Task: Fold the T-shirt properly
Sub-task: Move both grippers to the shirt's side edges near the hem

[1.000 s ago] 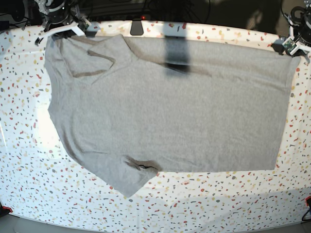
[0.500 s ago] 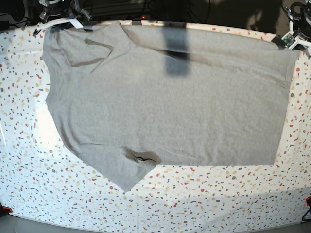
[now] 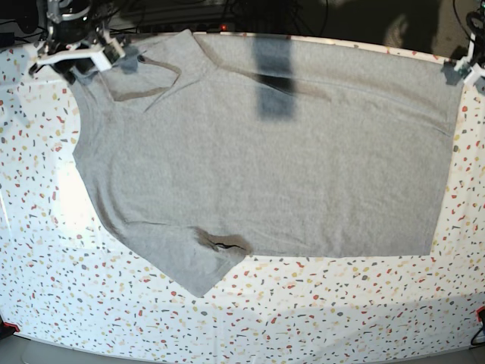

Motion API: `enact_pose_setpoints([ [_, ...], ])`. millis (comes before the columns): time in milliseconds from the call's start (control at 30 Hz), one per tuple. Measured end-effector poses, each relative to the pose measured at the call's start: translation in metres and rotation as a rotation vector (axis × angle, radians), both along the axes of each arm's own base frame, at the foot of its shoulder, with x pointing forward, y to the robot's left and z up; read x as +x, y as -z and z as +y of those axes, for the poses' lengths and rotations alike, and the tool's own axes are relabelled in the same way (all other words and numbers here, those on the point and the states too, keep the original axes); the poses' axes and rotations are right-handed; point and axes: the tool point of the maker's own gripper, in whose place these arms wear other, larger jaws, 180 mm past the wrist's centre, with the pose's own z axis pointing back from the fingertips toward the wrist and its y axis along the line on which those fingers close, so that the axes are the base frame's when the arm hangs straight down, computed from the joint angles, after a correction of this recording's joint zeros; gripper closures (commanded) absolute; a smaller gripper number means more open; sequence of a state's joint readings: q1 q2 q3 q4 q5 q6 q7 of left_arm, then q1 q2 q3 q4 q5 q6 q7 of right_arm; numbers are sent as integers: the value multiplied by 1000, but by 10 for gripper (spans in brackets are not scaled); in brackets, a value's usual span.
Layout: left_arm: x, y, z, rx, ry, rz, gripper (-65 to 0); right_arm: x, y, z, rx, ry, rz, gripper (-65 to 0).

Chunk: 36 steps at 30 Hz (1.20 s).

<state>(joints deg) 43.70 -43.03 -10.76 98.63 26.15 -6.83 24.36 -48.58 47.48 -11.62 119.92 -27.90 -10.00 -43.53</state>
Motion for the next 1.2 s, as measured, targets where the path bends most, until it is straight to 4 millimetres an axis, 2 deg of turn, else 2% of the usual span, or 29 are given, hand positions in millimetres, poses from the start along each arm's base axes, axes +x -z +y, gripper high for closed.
enact_pose_setpoints([
  [200,59,-32,-27,-383,-47,-244,-281,23,4,6,225,86,7,-253],
  [333,96,-49,-57,-667,-52,-313,-281,58,-2,25,390,99,-51,-253],
  [467,135,-73,-51,-825,-116,-441,-281,90,3,47,576,112,-96,-253],
  [567,158,-80,-44,-894,-152,-505,-281,117,7,46,653,142,-114,-253],
  [667,170,-69,-46,-976,-193,-516,-281,148,5,38,709,167,-133,-253],
  [733,180,-60,-42,-1012,-236,-528,-281,165,5,32,738,177,-134,-253],
  [800,196,-59,-34,-1042,-271,-557,-281,185,1,25,767,200,-154,-253],
  [900,222,-63,-30,-1093,-291,-591,-281,216,-11,18,823,195,-178,-253],
  [1000,246,-53,-30,-1098,-338,-591,-280,247,-27,6,891,230,-219,-253],
  [1100,266,-35,-33,-1114,-397,-554,-280,267,-33,-3,942,238,-216,-253],
  [1200,281,-21,-24,-1163,-502,-540,-279,279,-21,-11,952,266,-164,-253],
])
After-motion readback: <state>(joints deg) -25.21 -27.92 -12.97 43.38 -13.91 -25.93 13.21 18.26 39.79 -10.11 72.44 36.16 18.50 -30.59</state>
